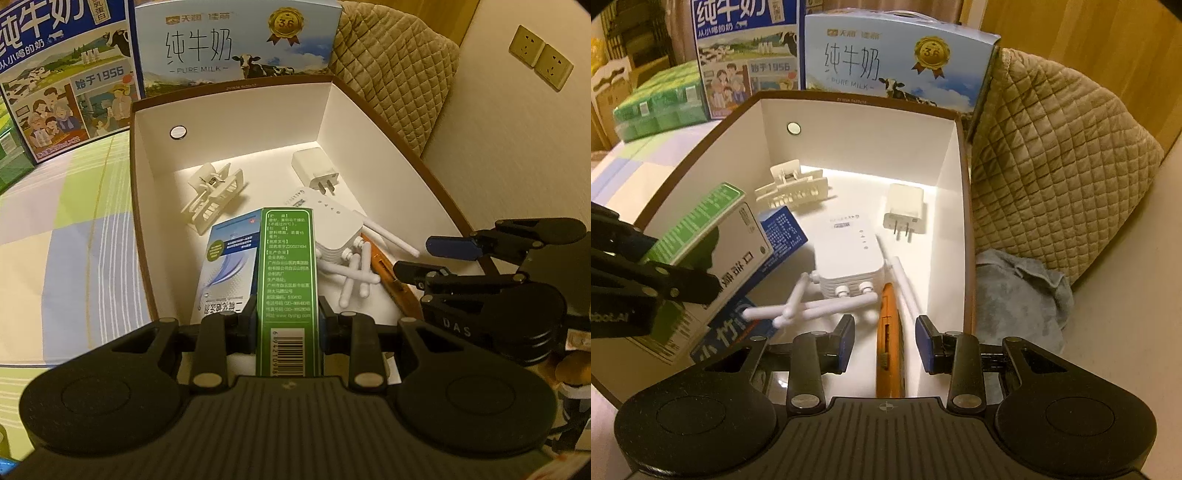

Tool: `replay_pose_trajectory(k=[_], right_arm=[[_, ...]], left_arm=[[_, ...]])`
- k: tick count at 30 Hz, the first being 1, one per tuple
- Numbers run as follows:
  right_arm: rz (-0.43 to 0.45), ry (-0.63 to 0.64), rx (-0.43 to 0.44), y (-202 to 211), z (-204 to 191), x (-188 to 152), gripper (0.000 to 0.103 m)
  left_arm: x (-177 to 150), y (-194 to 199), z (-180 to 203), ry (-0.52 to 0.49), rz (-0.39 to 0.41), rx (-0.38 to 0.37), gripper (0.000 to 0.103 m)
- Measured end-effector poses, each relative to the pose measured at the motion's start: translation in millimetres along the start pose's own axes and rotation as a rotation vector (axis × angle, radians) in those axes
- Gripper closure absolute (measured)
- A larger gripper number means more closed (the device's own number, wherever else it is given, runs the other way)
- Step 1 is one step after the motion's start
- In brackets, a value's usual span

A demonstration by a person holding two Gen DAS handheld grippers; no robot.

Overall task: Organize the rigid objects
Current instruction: 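Lower the green box and knife into the brown box and open both tools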

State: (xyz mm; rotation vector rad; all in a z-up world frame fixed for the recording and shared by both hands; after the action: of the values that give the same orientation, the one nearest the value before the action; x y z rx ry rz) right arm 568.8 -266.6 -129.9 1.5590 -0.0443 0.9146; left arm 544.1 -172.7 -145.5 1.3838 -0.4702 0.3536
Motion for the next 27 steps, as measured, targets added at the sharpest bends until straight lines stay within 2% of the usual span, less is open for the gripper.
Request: replay_pose_trajectory(k=[4, 5, 7, 13, 27], right_arm=[[0.004, -0.013, 0.007, 2, -1, -1, 0.071], [0.004, -0.019, 0.011, 2, -1, -1, 0.071], [0.003, -0.039, 0.025, 3, -1, -1, 0.071], [0.005, -0.104, 0.069, 8, -1, -2, 0.07], [0.011, -0.135, 0.094, 20, -7, -10, 0.066]], left_arm=[[6, 0, 5, -0.011, 0.031, -0.021, 0.076], [8, 1, 7, -0.011, 0.045, -0.025, 0.064], [11, 3, 7, -0.013, 0.053, -0.025, 0.05], [12, 5, 5, -0.013, 0.052, -0.02, 0.05], [5, 14, 6, -0.007, 0.044, -0.025, 0.051]])
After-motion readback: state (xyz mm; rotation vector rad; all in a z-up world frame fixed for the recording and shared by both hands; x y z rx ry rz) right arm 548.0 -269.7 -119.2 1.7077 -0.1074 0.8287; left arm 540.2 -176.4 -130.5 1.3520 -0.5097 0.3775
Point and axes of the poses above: each gripper's, at about its wrist camera, not at the fingertips, and y roughly against the way its jaws point, z to its right, x to its top, the point moved 10 cm from there along -y, roughly the way its jaws point, and after that the axes turned 1 degree about x, right-handed, at the moved point
